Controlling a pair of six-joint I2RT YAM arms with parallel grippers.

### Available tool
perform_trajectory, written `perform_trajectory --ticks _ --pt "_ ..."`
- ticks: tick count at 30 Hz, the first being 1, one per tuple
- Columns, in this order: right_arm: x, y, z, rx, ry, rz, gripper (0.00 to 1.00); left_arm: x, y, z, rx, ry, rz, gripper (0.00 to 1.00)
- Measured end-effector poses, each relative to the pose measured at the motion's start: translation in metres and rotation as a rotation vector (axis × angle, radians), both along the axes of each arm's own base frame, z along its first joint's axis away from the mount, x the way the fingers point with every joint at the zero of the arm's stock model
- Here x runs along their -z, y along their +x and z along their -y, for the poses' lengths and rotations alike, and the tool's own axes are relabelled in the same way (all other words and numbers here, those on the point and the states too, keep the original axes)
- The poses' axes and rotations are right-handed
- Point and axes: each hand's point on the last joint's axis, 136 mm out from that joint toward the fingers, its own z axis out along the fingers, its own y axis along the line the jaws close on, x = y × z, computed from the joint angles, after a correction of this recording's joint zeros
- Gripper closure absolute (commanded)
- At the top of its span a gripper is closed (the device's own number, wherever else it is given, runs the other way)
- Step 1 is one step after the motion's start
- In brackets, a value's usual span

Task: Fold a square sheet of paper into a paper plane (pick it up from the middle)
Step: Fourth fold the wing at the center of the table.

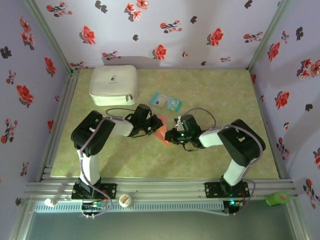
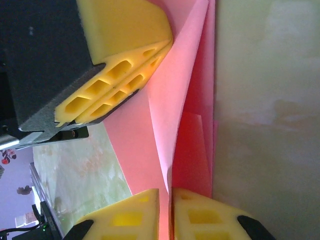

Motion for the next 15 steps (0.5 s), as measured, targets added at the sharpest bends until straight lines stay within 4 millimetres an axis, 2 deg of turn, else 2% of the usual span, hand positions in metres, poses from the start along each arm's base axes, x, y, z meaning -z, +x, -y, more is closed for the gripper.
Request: perform_trajectory --ticks 9,15 --pt "0.001 -0.012 0.008 -0.006 -0.037 -0.057 0.86 0.000 0.000 0.000 0.011 0.004 0.009 0.92" --pt "0.003 -0.015 0.010 -0.007 -0.046 -0.074 0.90 0.000 0.000 0.000 0.012 0.004 0.010 0.92"
